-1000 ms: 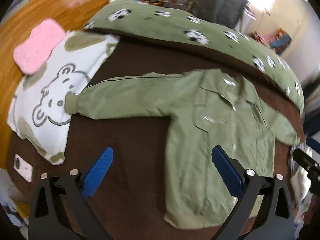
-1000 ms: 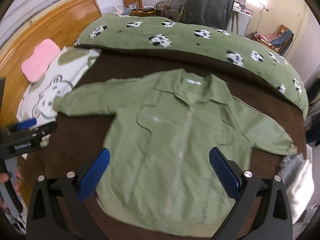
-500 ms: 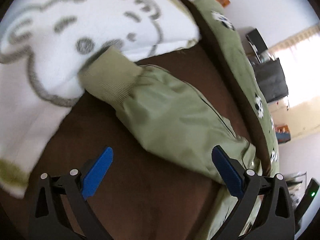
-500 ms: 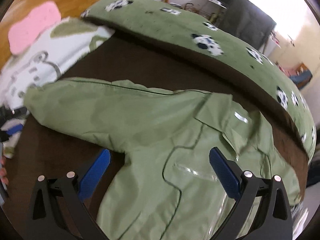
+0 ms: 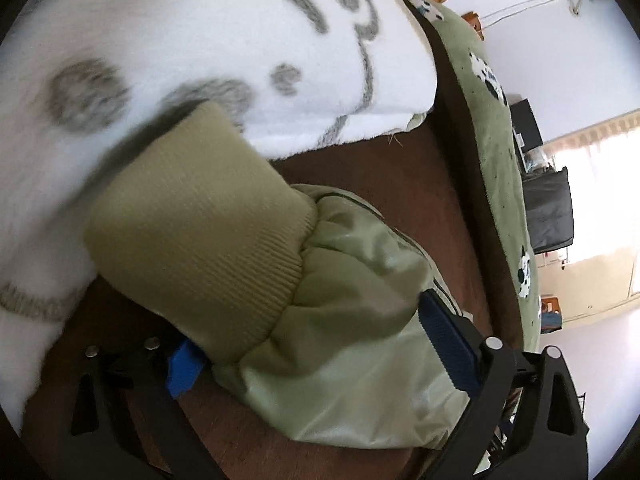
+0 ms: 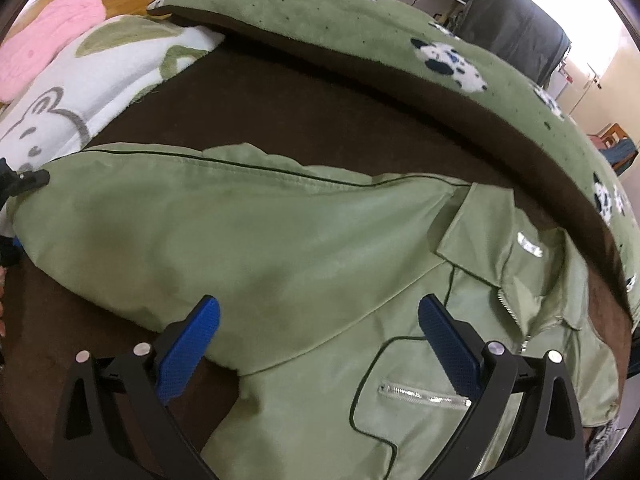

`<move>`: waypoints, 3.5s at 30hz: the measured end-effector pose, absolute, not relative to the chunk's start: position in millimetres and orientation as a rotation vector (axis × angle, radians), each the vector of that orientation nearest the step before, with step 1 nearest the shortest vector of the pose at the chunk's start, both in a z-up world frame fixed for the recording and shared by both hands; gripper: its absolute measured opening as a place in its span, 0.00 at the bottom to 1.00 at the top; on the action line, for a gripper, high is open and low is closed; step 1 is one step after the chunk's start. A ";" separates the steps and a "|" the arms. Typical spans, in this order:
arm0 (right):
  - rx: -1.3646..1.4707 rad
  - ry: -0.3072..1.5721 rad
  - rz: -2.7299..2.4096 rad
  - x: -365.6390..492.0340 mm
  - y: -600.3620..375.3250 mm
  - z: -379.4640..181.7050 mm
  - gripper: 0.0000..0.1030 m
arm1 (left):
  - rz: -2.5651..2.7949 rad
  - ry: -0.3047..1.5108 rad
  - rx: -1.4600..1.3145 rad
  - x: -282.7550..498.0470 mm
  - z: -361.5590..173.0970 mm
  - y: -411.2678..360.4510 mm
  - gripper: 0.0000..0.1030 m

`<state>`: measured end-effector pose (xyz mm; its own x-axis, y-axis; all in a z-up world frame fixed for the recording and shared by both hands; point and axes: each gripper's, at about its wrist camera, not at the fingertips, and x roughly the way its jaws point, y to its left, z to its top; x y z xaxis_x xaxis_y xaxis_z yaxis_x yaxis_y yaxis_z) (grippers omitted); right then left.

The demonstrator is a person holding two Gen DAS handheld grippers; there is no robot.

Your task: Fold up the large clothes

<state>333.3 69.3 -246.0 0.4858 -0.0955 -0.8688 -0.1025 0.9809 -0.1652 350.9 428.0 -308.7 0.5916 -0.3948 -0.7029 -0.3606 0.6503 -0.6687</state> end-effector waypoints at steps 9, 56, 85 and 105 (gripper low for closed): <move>-0.092 1.139 0.034 328.9 64.0 -274.0 0.14 | -0.043 0.989 -0.874 345.5 -315.5 432.1 0.27; -0.054 0.954 -0.200 165.8 -162.9 -155.5 0.94 | -0.566 0.684 -0.168 254.8 -52.2 61.9 0.17; -0.001 0.995 -0.385 62.8 -322.7 -178.9 0.94 | -0.598 0.934 0.210 164.1 -216.5 -156.4 0.94; 0.194 0.969 0.019 181.1 -210.2 -198.2 0.61 | -0.407 1.065 0.129 287.2 -246.0 -8.5 0.94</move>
